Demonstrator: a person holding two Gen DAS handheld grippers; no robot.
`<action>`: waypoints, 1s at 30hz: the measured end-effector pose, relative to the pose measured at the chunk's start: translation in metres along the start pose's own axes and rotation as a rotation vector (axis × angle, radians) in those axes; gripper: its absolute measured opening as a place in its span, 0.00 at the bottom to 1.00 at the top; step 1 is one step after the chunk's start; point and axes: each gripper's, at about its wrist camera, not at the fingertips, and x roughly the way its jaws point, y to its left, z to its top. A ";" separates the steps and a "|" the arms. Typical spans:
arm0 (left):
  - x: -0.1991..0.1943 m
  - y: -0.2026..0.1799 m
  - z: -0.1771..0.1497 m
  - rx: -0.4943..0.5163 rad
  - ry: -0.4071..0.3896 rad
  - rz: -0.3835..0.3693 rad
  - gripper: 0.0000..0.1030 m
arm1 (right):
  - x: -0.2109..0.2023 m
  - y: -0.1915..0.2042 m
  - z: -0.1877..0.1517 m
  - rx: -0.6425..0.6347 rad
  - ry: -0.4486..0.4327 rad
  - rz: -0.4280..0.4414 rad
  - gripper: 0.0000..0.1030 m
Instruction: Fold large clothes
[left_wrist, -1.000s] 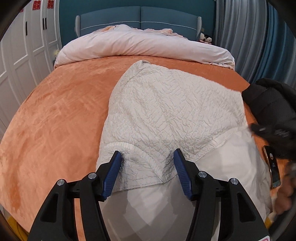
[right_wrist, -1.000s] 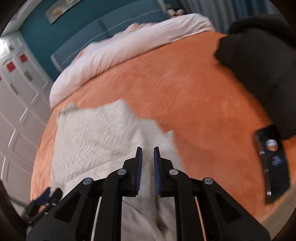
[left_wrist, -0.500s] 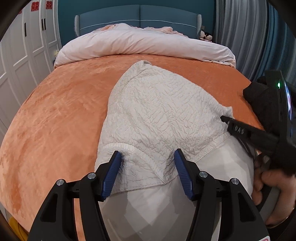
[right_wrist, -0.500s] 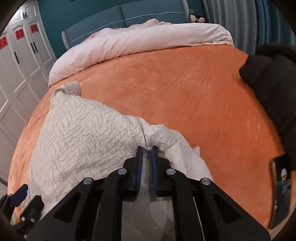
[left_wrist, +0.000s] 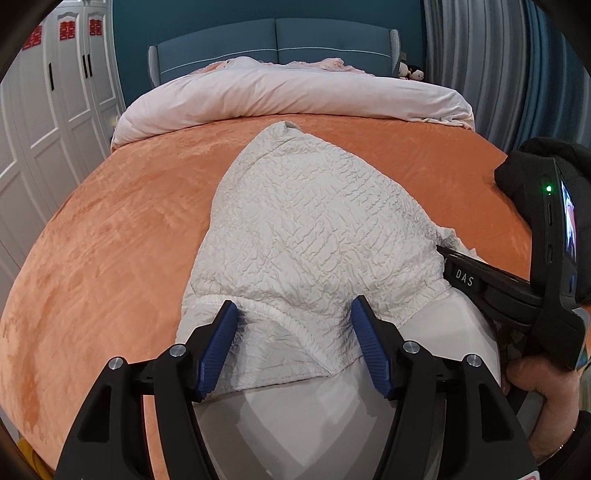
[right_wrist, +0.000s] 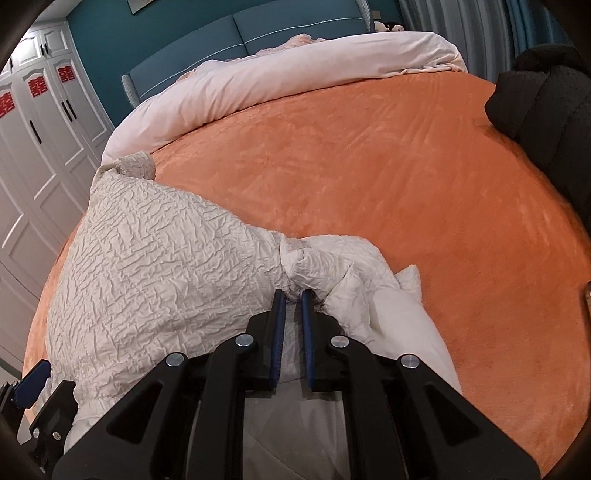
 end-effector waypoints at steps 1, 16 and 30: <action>0.002 -0.001 -0.001 0.001 -0.002 0.003 0.59 | 0.001 -0.001 0.000 0.002 -0.002 0.003 0.06; 0.003 -0.002 0.004 0.006 0.014 0.022 0.62 | -0.004 0.001 0.001 -0.004 -0.001 0.003 0.06; -0.061 0.027 -0.041 -0.041 0.145 -0.079 0.68 | -0.112 0.020 -0.115 -0.144 0.237 -0.044 0.09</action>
